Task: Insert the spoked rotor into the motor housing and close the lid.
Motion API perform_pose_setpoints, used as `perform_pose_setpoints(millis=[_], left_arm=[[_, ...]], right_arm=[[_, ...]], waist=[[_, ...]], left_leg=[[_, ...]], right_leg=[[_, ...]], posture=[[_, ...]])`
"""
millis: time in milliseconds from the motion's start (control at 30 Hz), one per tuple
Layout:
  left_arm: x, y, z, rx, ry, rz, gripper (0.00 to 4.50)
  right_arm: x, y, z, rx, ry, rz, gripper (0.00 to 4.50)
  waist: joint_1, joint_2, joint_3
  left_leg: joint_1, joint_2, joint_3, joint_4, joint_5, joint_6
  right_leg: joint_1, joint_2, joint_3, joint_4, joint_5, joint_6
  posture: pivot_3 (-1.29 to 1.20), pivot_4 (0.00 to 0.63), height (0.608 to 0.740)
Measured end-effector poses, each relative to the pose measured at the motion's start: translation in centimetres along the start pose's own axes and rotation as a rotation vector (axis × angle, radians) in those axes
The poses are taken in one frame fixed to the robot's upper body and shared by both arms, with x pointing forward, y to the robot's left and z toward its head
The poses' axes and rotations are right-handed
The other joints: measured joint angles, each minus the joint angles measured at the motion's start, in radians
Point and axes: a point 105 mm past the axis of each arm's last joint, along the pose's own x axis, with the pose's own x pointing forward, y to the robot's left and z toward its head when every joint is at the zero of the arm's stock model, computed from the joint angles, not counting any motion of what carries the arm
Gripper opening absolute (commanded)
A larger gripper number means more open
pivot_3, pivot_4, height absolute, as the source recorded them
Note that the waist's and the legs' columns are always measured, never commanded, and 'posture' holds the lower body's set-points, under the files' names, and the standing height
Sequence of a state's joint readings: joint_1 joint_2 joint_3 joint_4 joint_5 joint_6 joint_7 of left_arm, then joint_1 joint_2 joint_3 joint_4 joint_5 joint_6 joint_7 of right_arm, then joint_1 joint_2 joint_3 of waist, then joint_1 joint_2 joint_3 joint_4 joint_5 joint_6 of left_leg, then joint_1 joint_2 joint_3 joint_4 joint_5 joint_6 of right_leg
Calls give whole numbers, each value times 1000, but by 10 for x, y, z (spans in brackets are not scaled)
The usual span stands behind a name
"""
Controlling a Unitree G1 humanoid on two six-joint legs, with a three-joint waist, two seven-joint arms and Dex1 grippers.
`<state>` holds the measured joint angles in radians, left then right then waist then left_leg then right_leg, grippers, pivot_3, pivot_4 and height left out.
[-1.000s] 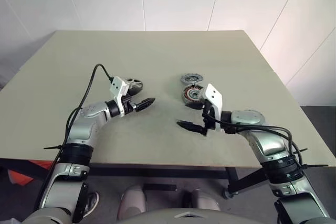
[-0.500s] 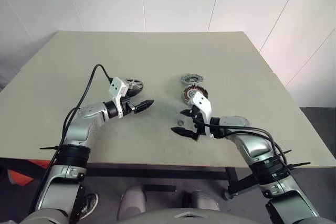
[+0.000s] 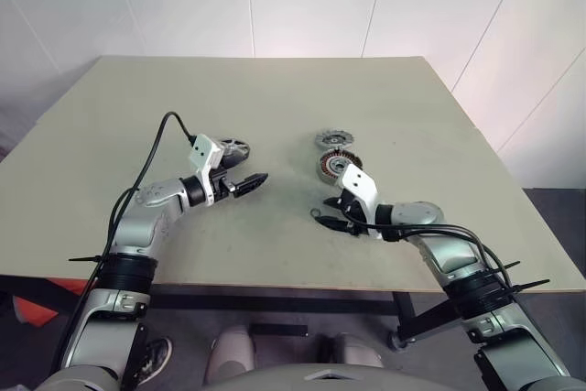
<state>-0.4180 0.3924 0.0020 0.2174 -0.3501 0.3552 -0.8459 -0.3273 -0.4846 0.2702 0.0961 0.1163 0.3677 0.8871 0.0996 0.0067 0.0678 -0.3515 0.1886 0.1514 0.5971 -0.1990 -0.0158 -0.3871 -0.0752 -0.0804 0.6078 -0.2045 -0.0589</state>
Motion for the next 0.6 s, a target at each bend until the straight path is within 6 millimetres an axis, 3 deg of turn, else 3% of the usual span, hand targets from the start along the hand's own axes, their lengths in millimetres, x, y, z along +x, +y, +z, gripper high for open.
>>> perform_pose_setpoints(millis=[600], left_arm=[[0, 1, 0, 1, 0, 5, 4500]], right_arm=[[8, 4, 4, -20, -8, 20, 2156]], waist=[[-5, 0, 0]], left_leg=[[1, 0, 0, 0, 0, 0]], right_leg=[[0, 0, 0, 0, 0, 0]], posture=[[0, 0, 740]])
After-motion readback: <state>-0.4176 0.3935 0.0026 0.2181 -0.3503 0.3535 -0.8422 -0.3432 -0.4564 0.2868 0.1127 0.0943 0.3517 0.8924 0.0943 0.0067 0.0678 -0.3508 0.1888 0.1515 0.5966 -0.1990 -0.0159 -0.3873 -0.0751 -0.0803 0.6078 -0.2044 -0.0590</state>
